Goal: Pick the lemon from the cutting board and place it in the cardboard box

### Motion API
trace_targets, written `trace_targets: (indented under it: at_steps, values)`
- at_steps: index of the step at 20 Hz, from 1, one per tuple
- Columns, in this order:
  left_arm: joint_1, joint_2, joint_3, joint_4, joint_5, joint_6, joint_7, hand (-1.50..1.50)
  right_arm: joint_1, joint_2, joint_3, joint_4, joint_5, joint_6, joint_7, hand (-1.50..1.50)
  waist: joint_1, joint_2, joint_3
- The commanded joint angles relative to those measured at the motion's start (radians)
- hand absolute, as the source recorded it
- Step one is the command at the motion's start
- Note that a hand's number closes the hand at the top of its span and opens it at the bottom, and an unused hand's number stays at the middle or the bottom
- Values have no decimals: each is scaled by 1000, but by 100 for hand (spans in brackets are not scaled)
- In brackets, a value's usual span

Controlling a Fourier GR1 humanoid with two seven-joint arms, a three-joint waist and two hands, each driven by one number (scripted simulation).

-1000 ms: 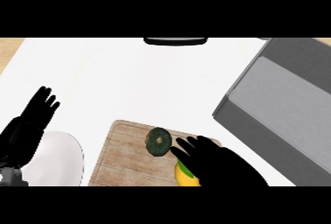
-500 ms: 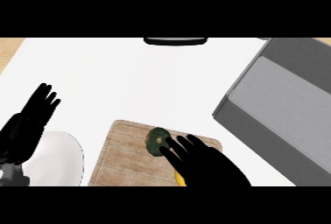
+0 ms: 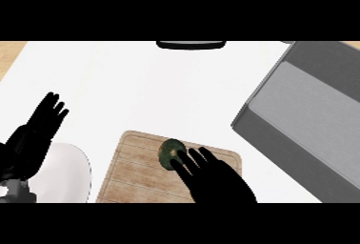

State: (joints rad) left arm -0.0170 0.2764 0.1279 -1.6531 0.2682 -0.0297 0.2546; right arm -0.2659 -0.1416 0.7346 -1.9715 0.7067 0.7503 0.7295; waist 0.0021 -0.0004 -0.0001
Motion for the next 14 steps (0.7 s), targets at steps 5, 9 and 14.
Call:
trace_targets:
  at_steps: [5, 9, 14]
  values:
    - [-70, -2, 48, 64, 0, -21, 8, 0, 10, 87, 17, 27, 89, 55, 43, -150, -2, 0, 0]
    - [-52, 6, 67, 91, 13, -79, -15, 0, 20, 61, -5, 66, 115, 54, -40, -150, -1, 0, 0]
    - [18, -59, 18, -25, -51, -25, 2, 0, 27, 39, -31, 146, 157, 29, -123, -150, 1, 0, 0]
